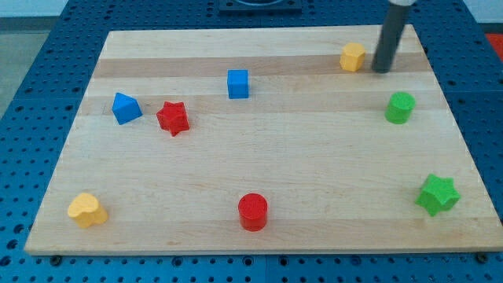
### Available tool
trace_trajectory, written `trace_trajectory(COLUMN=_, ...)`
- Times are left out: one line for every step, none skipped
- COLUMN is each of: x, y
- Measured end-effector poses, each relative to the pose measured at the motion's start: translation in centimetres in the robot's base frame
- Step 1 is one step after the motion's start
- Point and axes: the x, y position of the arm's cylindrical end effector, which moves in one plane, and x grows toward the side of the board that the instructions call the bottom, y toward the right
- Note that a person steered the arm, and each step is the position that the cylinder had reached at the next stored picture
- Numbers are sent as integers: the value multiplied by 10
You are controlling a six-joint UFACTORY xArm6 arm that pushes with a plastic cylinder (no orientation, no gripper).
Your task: Move yellow hexagon towards center
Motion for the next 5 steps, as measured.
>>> trace_trajectory(x=-26, y=11)
trace_trajectory(x=-37, y=-21)
trace_trajectory(x=-31, y=-64)
trace_trajectory(x=-3, y=-91)
trace_trajectory(x=28, y=-113)
